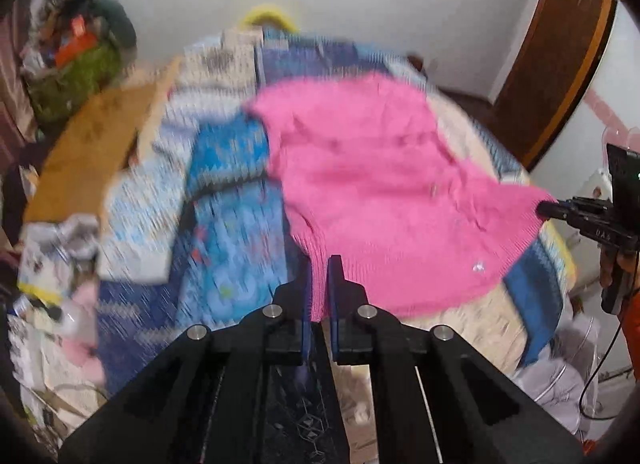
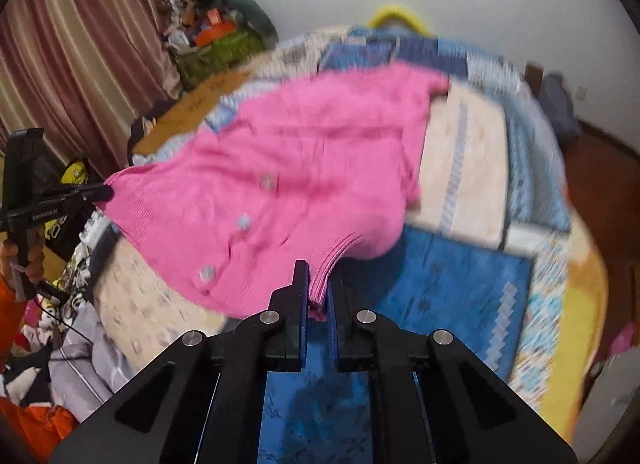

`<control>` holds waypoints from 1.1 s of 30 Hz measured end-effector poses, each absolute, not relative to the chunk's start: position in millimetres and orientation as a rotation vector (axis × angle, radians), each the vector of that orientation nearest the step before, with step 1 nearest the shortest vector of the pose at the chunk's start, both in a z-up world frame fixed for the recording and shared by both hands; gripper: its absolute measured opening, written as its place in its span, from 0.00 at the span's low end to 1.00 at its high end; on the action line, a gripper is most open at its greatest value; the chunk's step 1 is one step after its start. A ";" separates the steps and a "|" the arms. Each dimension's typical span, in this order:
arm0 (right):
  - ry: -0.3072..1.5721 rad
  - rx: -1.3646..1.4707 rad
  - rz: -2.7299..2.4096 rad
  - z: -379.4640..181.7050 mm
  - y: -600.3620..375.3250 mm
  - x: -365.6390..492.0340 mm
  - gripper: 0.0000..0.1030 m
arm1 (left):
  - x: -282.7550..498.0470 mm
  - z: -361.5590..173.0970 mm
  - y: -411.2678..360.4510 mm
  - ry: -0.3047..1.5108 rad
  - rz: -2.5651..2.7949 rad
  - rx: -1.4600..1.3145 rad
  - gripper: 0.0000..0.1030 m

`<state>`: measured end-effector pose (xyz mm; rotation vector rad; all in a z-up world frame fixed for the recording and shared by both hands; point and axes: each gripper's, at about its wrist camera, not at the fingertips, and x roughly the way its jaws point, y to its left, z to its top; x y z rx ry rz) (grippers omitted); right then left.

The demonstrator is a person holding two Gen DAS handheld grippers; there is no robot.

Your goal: Fold small clothes

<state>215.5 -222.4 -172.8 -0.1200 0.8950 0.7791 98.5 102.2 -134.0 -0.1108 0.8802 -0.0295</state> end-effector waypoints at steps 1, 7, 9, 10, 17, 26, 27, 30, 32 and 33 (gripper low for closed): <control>0.859 -0.121 0.778 -157.6 -222.7 217.0 0.07 | 99.1 -118.1 102.6 0.843 -0.032 -0.112 0.06; 0.686 -0.119 0.761 -94.7 -221.4 224.9 0.06 | 107.9 -45.8 102.3 0.674 -0.035 -0.118 0.06; 0.630 -0.115 0.752 -76.1 -221.9 228.8 0.06 | 116.1 -27.6 102.4 0.635 -0.034 -0.117 0.06; 0.608 -0.113 0.748 -67.8 -221.3 231.0 0.06 | 121.7 -19.6 102.0 0.617 -0.028 -0.113 0.06; 0.535 -0.117 0.709 -43.4 -211.6 262.7 0.06 | 175.8 -4.1 108.7 0.594 0.027 -0.090 0.06; 0.626 -0.130 0.656 -80.6 -186.8 338.7 0.06 | 277.8 -56.0 141.4 0.706 0.100 -0.096 0.06; 0.637 -0.130 0.651 -84.6 -184.1 348.0 0.06 | 292.7 -63.1 145.7 0.719 0.108 -0.096 0.06; 0.664 -0.149 0.629 -98.9 -171.3 381.2 0.06 | 331.2 -81.8 157.9 0.741 0.134 -0.092 0.06; 0.676 -0.156 0.614 -106.8 -164.4 403.0 0.06 | 355.1 -92.4 165.4 0.747 0.150 -0.088 0.05; 0.681 -0.156 0.609 -109.8 -162.0 413.1 0.06 | 369.9 -99.9 169.7 0.749 0.164 -0.082 0.05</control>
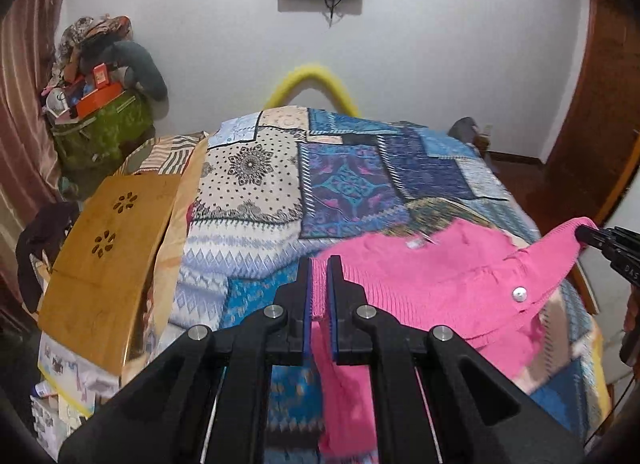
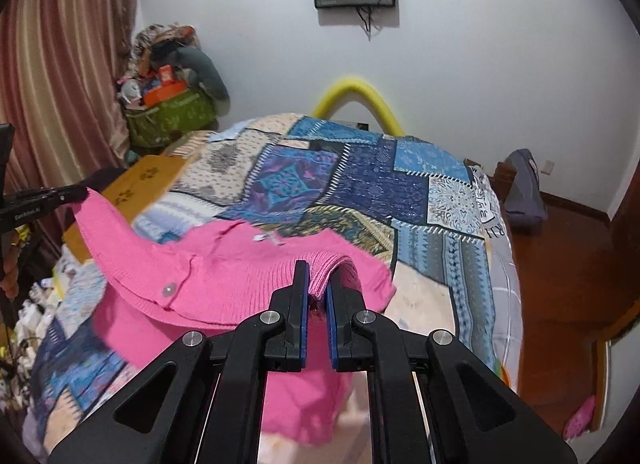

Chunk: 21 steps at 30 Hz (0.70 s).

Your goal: Fold small clothes

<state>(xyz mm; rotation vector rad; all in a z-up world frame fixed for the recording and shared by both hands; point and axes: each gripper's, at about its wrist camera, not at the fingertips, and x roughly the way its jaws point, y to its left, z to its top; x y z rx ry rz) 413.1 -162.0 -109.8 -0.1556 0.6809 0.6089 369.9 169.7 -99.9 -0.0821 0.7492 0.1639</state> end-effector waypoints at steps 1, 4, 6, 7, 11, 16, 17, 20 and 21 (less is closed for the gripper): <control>0.689 -0.156 0.605 -113.9 -159.1 423.8 0.06 | 380.6 -105.6 173.5 0.753 0.170 -0.085 0.05; 0.716 -0.183 0.591 -130.3 -148.2 455.9 0.06 | 411.1 -124.6 185.9 0.768 0.175 -0.099 0.05; 0.729 -0.198 0.583 -139.4 -143.0 469.9 0.06 | 431.3 -142.5 193.0 0.788 0.181 -0.096 0.06; 0.743 -0.204 0.581 -147.7 -139.5 478.0 0.06 | 439.7 -151.2 195.8 0.798 0.184 -0.095 0.06; 0.785 -0.211 0.573 -172.5 -130.6 499.1 0.07 | 467.6 -192.4 201.6 0.871 0.174 -0.063 0.06; 0.800 -0.216 0.561 -182.3 -131.2 499.6 0.36 | 464.7 -209.1 196.6 0.902 0.168 -0.010 0.26; 0.796 -0.217 0.563 -182.0 -131.1 499.3 0.41 | 460.7 -209.8 195.1 0.904 0.157 -0.006 0.37; 0.777 -0.221 0.593 -175.4 -134.4 485.3 0.48 | 445.3 -208.9 185.5 0.900 0.114 0.018 0.54; 0.785 -0.223 0.613 -175.6 -133.2 483.8 0.48 | 439.5 -209.5 180.3 0.905 0.097 0.029 0.58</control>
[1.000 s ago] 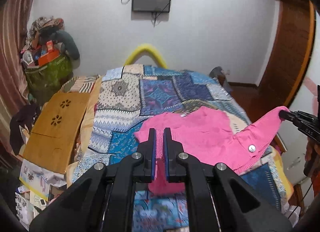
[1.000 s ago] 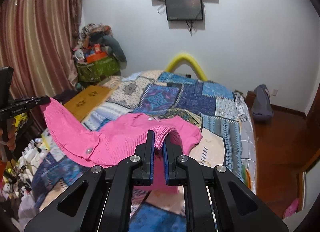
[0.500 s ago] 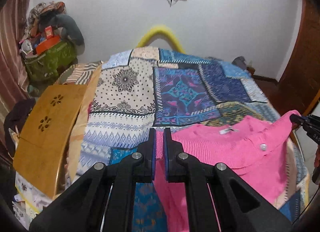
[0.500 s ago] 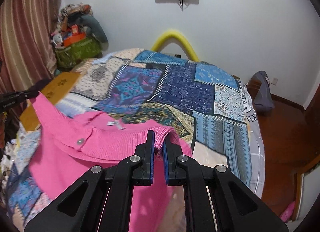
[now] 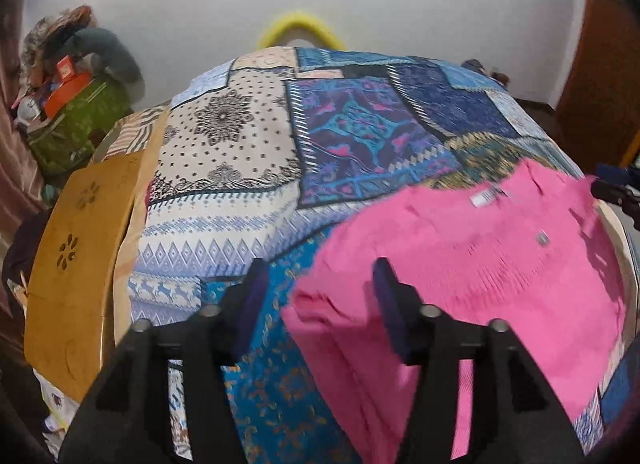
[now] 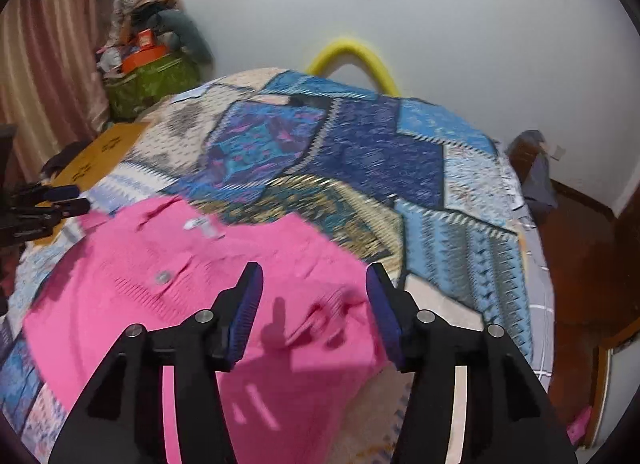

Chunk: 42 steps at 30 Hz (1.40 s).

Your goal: Fold small clothes

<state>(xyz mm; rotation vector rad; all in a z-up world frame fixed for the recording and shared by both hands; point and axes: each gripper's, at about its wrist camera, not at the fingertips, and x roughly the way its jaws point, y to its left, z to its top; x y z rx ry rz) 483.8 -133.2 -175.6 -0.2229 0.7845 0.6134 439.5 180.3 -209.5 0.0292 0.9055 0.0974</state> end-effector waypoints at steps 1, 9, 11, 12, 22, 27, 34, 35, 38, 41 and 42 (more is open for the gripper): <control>0.790 -0.228 0.638 -175.5 -133.0 478.4 0.49 | 437.2 -210.2 177.4 0.914 0.086 0.033 0.61; 0.897 -0.289 0.747 -201.5 -118.9 452.7 0.49 | 426.8 -230.3 131.6 1.024 -0.027 0.115 0.63; 0.953 -0.297 0.748 -213.3 -114.4 457.7 0.49 | 433.1 -234.1 124.4 1.027 -0.025 0.145 0.65; 0.979 -0.304 0.741 -219.6 -111.8 462.5 0.49 | 438.7 -234.8 122.7 1.022 -0.018 0.159 0.70; 0.860 -0.158 0.486 -192.6 -123.1 517.1 0.49 | 500.9 -200.8 180.7 0.921 0.310 0.068 0.71; 0.833 -0.114 0.508 -171.1 -141.6 502.4 0.49 | 469.9 -181.0 205.5 0.888 0.251 -0.050 0.72; 0.900 -0.189 0.572 -186.7 -154.6 449.1 0.49 | 406.1 -205.5 196.5 1.023 0.135 -0.055 0.72; 0.912 -0.186 0.585 -191.3 -159.8 436.8 0.49 | 397.5 -208.3 193.4 1.033 0.123 -0.062 0.72; 0.955 -0.135 0.602 -204.4 -172.5 418.4 0.49 | 367.7 -222.3 183.8 1.077 0.075 -0.097 0.72; 1.003 -0.108 0.604 -225.4 -183.2 396.2 0.49 | 345.1 -232.8 171.7 1.096 0.036 -0.119 0.69; 1.014 -0.103 0.601 -230.1 -184.0 391.9 0.49 | 340.3 -236.1 168.0 1.105 0.022 -0.123 0.60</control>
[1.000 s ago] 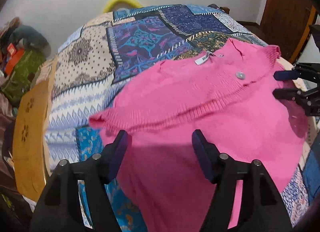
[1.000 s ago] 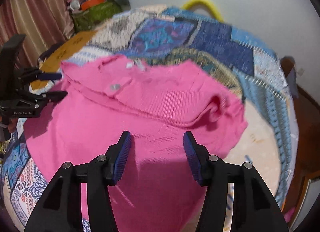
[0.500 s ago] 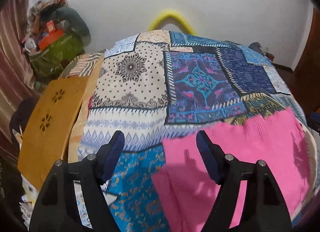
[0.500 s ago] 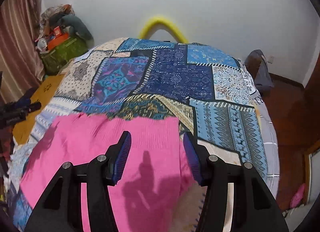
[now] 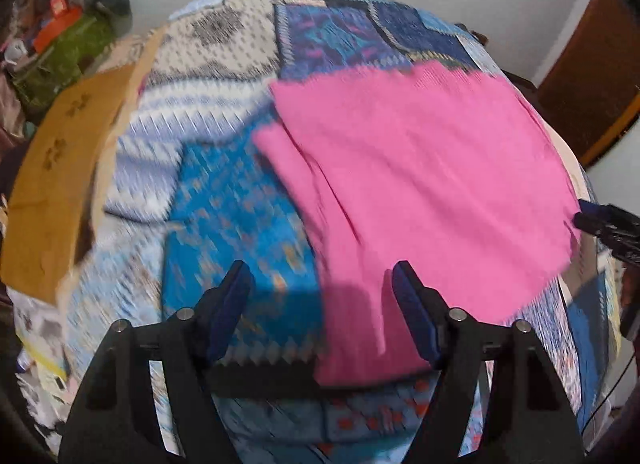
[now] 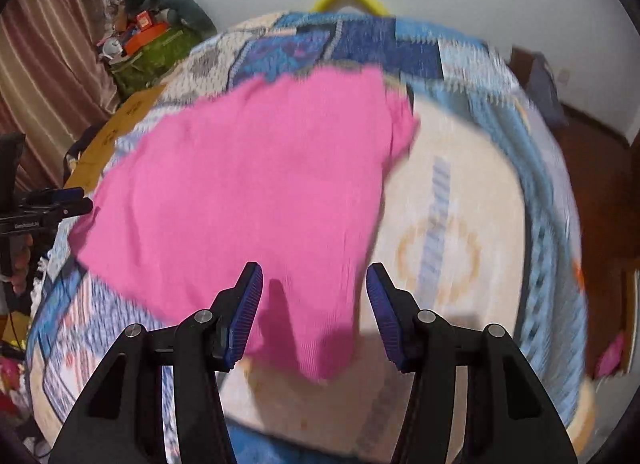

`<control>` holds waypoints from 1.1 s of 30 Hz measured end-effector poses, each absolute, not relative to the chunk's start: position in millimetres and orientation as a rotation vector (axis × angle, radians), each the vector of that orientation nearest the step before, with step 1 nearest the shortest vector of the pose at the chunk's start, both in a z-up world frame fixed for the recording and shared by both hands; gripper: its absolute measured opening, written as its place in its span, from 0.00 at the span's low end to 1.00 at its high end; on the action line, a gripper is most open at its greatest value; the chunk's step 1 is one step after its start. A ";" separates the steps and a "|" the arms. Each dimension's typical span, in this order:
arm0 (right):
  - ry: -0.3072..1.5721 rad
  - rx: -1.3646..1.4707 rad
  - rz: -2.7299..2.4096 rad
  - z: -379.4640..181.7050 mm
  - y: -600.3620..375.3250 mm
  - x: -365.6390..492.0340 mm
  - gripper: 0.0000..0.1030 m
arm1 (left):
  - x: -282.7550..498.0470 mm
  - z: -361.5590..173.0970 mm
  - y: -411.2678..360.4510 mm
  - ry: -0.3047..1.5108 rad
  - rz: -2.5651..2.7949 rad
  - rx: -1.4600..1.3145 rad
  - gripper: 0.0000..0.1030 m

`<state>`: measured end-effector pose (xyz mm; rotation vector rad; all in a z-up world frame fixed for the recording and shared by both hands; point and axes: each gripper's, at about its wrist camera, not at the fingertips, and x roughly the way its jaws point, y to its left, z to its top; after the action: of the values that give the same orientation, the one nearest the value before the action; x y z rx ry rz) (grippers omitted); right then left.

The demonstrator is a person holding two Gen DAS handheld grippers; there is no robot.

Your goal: Fold small clothes

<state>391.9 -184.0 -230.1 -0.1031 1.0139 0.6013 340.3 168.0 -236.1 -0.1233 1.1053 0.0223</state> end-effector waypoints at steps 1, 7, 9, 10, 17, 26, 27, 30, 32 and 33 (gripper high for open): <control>1.028 -0.096 0.595 -236.6 -186.1 387.4 0.49 | 336.0 -240.3 163.6 1.116 0.009 -0.124 0.53; 1.042 0.003 0.610 -250.2 -186.2 378.2 0.13 | 313.2 -249.3 149.5 1.107 -0.018 -0.165 0.06; 1.059 -0.001 0.633 -251.6 -180.2 378.2 0.10 | 303.6 -247.0 149.0 1.105 -0.033 -0.179 0.06; 1.050 -0.037 0.643 -249.6 -176.7 377.5 0.09 | 298.4 -245.2 148.4 1.104 -0.039 -0.180 0.06; 1.023 -0.057 0.660 -236.8 -196.8 380.1 0.07 | 256.3 -227.4 135.8 1.092 -0.135 -0.169 0.07; 0.970 -0.133 0.566 -223.9 -213.6 405.3 0.07 | 288.0 -193.7 179.4 0.978 0.038 -0.173 0.45; 0.955 -0.135 0.542 -221.1 -215.7 411.6 0.07 | 296.5 -194.4 184.6 0.979 0.046 -0.182 0.45; 0.913 -0.130 0.467 -213.8 -223.0 424.5 0.07 | 331.1 -202.4 196.5 0.994 0.051 -0.209 0.46; 0.886 -0.137 0.422 -209.8 -225.7 428.9 0.09 | 352.0 -209.6 198.4 1.005 0.032 -0.225 0.50; 0.882 -0.132 0.414 -208.2 -227.7 429.8 0.10 | 362.7 -214.2 199.1 1.010 0.025 -0.239 0.52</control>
<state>429.8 -227.7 -208.2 -0.1322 0.8815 0.4143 362.7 199.1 -214.2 -0.2387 1.0095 0.0254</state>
